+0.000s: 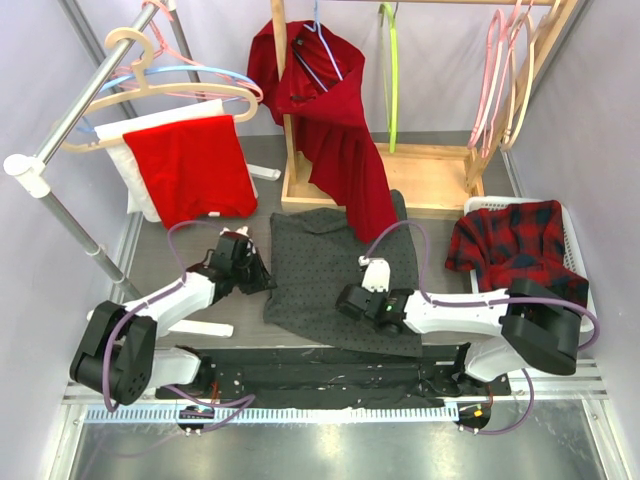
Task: Place the skirt on the hanger
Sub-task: Flatten out the skirt at the center of the board.
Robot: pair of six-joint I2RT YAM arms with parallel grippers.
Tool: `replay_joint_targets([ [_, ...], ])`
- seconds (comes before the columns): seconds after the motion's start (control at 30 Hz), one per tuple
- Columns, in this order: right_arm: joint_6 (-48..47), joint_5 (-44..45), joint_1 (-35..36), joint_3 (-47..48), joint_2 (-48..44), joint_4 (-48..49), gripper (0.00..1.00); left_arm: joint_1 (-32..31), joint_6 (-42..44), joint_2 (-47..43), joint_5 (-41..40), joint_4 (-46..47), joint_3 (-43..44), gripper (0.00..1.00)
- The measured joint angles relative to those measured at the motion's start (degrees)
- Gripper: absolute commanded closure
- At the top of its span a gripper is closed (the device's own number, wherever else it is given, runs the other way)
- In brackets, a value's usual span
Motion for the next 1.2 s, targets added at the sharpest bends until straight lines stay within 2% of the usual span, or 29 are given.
replay_joint_targets([
  [0.23, 4.3, 0.6, -0.1, -2.3, -2.0, 1.6, 0.71, 0.5, 0.2, 0.1, -2.0, -1.0, -0.3, 0.99],
  [0.27, 4.4, 0.6, -0.1, -2.3, -2.0, 1.6, 0.7, 0.5, 0.3, 0.3, -2.1, -1.0, -0.2, 0.92],
  [0.3, 4.4, 0.6, -0.1, -2.3, -2.1, 1.6, 0.69, 0.5, 0.3, 0.4, -2.1, -1.2, -0.1, 0.68],
  [0.37, 4.4, 0.6, -0.1, -2.5, -2.5, 1.8, 0.65, 0.5, 0.9, 0.4, -2.1, -1.7, 0.3, 0.46],
  [0.4, 4.2, 0.5, -0.1, -2.5, -2.9, 1.6, 0.64, 0.5, 1.0, 0.3, -2.1, -2.3, 0.7, 0.31],
  [0.5, 3.7, 0.4, -0.1, -2.6, -4.2, 0.2, 0.6, 0.6, 1.5, -1.1, -2.3, -4.6, 2.1, 0.17],
  [0.67, 2.0, 0.5, -0.2, -0.2, -8.2, -3.5, 0.47, 0.7, 1.6, -8.1, -3.7, -10.3, 6.1, 0.11],
  [0.73, 0.5, 0.7, -0.5, 2.2, -9.5, -5.0, 0.42, 0.7, 1.7, -10.3, -4.5, -11.9, 8.3, 0.04],
  [0.77, -0.2, 0.7, -0.8, 3.4, -10.2, -5.6, 0.37, 0.7, 1.7, -11.1, -4.8, -12.5, 9.1, 0.0],
  [0.83, -2.8, 0.8, -2.0, 7.1, -11.6, -7.7, 0.27, 0.7, 1.9, -12.6, -5.6, -13.9, 10.8, 0.0],
  [0.87, -5.0, 0.7, -3.3, 9.7, -12.6, -8.9, 0.17, 0.7, 2.1, -13.3, -6.0, -14.7, 11.5, 0.0],
  [0.97, -11.1, 0.7, -8.5, 16.7, -15.5, -11.5, 0.07, 0.7, 3.0, -14.8, -6.6, -16.0, 11.8, 0.0],
  [1.2, -27.0, 4.7, -20.8, 39.5, -19.0, -14.4, 0.06, 0.8, 3.7, -17.1, -6.1, -16.9, 11.8, 0.0],
])
